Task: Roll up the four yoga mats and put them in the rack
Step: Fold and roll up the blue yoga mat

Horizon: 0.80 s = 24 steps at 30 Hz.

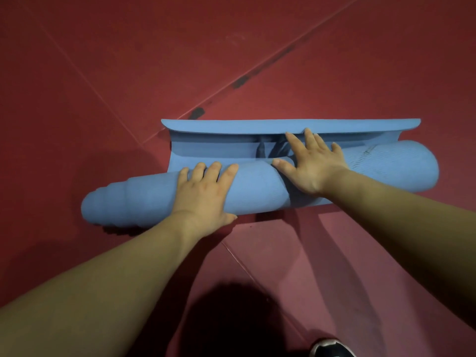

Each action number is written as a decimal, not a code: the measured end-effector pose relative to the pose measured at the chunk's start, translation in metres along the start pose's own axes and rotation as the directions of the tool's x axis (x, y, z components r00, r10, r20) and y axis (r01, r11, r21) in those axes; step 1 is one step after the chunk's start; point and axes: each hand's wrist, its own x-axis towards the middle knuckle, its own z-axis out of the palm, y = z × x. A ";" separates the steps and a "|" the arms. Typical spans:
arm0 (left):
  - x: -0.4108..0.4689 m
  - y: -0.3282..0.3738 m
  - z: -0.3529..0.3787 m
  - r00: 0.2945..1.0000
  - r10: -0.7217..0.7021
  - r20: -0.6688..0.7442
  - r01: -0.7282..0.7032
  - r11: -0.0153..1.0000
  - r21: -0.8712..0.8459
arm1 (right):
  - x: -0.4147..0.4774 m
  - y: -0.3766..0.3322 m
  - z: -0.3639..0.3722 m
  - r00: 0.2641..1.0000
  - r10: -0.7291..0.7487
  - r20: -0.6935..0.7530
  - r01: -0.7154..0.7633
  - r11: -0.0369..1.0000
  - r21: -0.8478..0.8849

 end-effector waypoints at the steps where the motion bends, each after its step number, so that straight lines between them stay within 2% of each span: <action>1: -0.001 -0.001 0.001 1.000 0.005 -0.012 -0.005 1.000 -0.010 | -0.002 0.000 0.001 1.000 0.002 0.001 -0.002 1.000 0.004; 5: -0.022 0.002 -0.002 1.000 0.023 0.002 -0.023 0.998 -0.065 | -0.020 0.000 0.006 0.999 0.017 0.044 -0.017 1.000 0.009; 10: -0.078 0.006 -0.006 0.978 0.100 0.183 -0.069 0.983 -0.167 | -0.074 -0.004 0.027 0.985 0.030 0.171 -0.032 0.999 0.008; 13: -0.107 0.011 -0.004 0.958 0.159 0.237 -0.104 0.968 -0.230 | -0.108 -0.006 0.041 0.976 0.036 0.215 -0.035 0.999 -0.011; 21: -0.112 0.011 -0.004 0.950 0.169 0.262 -0.091 0.954 -0.287 | -0.130 -0.007 0.052 0.993 0.032 0.110 -0.029 0.999 -0.034; 24: -0.119 0.014 -0.004 0.949 0.133 0.287 -0.050 0.959 -0.277 | -0.128 -0.007 0.053 0.995 0.030 0.094 -0.027 0.999 -0.028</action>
